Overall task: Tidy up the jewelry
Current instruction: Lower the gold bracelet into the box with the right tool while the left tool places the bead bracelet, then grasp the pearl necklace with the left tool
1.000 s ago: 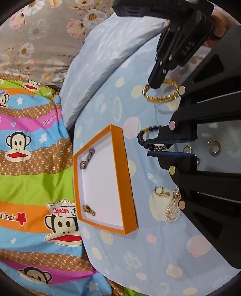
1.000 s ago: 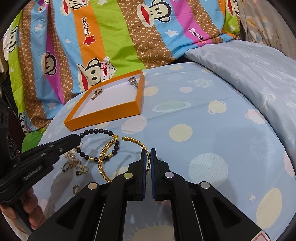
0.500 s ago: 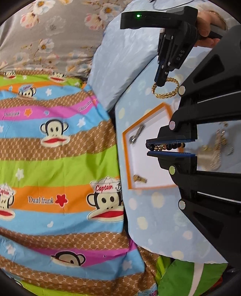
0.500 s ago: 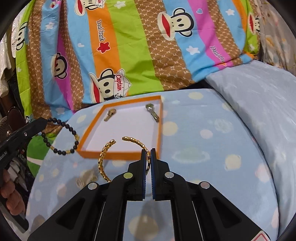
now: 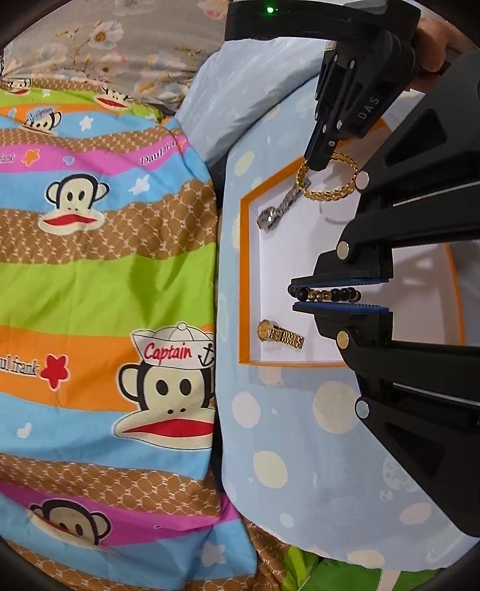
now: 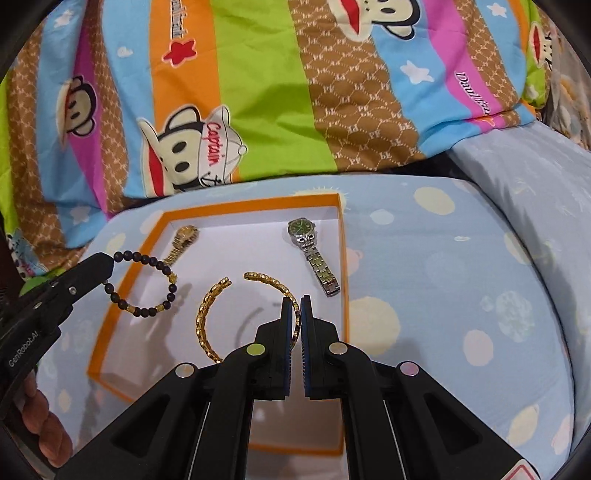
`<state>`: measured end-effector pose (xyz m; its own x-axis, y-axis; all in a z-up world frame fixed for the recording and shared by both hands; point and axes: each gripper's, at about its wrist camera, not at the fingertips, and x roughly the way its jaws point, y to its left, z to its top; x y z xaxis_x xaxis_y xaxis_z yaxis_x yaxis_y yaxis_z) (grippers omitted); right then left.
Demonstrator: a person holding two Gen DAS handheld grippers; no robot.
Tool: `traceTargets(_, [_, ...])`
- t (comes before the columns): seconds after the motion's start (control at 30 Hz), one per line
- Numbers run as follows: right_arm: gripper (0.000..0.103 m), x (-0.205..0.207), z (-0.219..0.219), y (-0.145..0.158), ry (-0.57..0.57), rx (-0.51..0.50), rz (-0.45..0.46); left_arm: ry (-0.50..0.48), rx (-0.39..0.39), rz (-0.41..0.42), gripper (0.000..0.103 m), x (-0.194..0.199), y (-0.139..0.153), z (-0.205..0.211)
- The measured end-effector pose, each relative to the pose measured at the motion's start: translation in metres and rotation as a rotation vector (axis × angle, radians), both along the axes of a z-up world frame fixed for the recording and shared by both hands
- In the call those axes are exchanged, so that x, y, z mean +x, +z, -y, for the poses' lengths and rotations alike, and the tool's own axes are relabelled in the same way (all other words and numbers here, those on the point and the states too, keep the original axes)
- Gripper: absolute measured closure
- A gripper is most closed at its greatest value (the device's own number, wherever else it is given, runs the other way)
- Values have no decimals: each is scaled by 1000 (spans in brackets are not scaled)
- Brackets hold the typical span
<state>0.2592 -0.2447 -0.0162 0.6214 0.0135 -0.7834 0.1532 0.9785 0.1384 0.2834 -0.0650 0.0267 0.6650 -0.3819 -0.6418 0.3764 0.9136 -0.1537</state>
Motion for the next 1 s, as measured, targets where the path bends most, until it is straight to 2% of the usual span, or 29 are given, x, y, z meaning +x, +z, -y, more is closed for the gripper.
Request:
traceTargets(0.23, [98, 16, 0, -16, -5, -43, -20, 20, 29, -28, 96, 14, -20, -3])
traceTargets(0.4, [94, 18, -7, -16, 8, -88, -11, 49, 65, -35, 95, 15, -27, -3])
traceTargets(0.43, [92, 18, -7, -16, 10, -84, -7, 49, 65, -36, 93, 15, -27, -3])
traceTargets(0.5, [87, 16, -4, -13, 3, -73, 12, 62, 64, -29, 81, 14, -26, -4])
traceTargets(0.57, [86, 10, 2, -3, -20, -66, 46, 78, 62, -12, 71, 12, -24, -6])
traceTargets(0.83, [79, -34, 12, 38, -41, -51, 134, 121, 47, 65, 70, -19, -4, -24])
traceTargets(1.0, [74, -76, 2, 46, -6, -38, 150, 123, 83, 97, 70, -58, 2, -31])
